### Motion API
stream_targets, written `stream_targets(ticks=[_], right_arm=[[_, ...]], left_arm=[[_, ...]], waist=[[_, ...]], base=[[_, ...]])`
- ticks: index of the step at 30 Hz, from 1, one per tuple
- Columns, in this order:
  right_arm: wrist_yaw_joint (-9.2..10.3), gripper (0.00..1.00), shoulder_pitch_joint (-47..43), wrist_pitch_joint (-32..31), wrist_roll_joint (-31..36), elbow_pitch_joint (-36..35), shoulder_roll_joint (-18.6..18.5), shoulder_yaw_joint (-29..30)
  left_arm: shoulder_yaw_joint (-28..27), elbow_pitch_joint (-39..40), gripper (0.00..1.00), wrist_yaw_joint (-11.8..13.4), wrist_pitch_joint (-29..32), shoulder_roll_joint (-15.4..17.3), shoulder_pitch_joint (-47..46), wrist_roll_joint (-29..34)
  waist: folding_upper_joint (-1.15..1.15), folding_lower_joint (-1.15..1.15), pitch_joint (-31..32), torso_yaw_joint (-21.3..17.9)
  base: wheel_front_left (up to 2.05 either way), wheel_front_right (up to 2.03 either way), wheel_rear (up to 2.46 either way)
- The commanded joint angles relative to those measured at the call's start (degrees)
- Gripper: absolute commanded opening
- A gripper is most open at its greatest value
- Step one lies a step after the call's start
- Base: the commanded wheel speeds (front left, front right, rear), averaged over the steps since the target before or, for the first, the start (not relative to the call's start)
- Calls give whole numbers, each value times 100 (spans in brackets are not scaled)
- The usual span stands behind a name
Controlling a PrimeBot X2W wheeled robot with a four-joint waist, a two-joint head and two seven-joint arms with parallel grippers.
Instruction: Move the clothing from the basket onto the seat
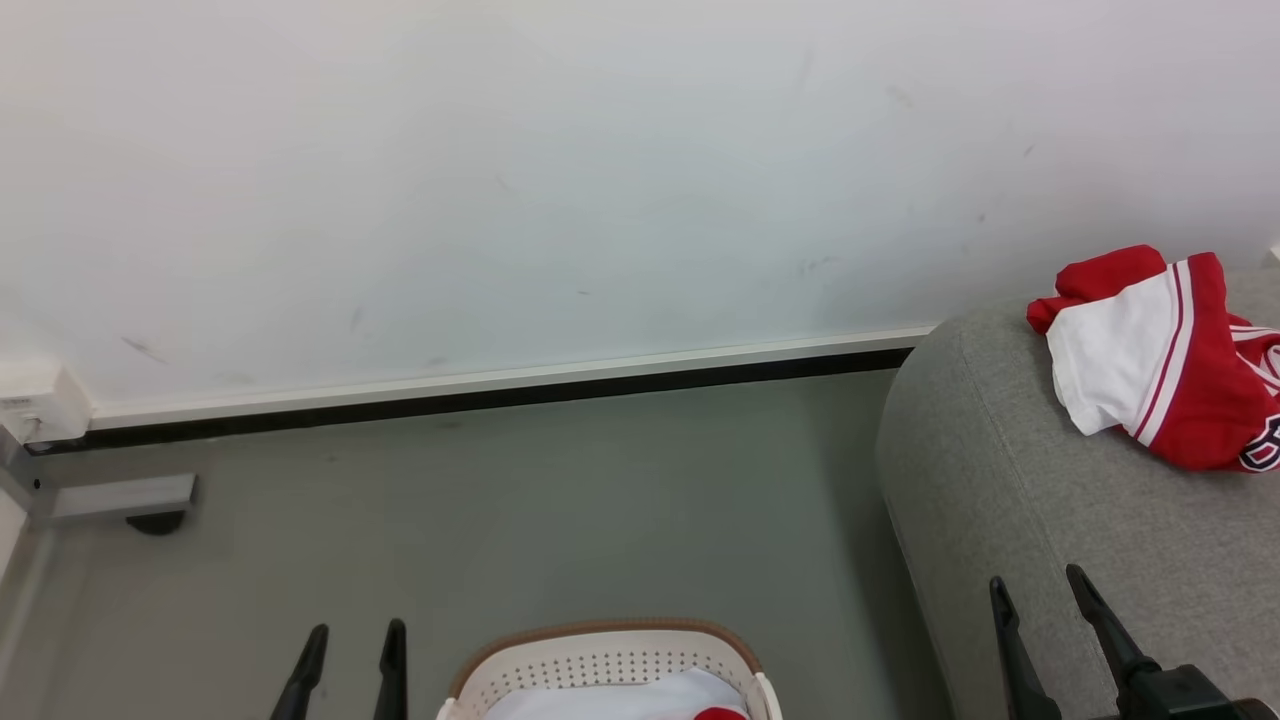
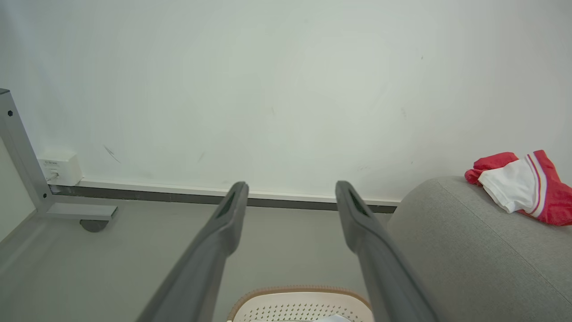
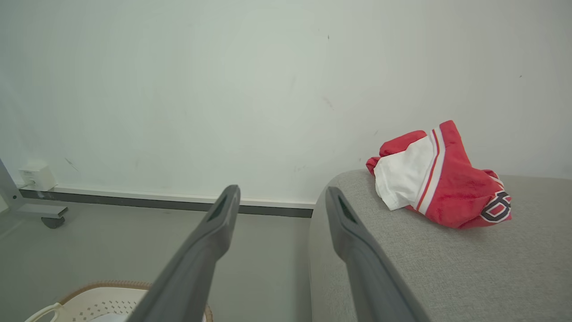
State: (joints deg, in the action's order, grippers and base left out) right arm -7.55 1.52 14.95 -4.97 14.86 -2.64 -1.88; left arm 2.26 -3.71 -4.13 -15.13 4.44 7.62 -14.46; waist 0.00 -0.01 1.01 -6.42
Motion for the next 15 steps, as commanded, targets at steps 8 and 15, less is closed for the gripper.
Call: stream_targets(ticks=[8, 15], right_arm=[[13, 100, 8, 12, -98, 87, -23, -101], [13, 100, 35, 12, -119, 114, -23, -128]], left_arm=[[-183, -51, 100, -223, -2, -114, 7, 238], [-236, -69, 100, -287, -3, -139, 11, 298]], waist=[[0, 1, -10, -47], [0, 1, -38, -56]], base=[[0, 0, 0], [0, 0, 0]])
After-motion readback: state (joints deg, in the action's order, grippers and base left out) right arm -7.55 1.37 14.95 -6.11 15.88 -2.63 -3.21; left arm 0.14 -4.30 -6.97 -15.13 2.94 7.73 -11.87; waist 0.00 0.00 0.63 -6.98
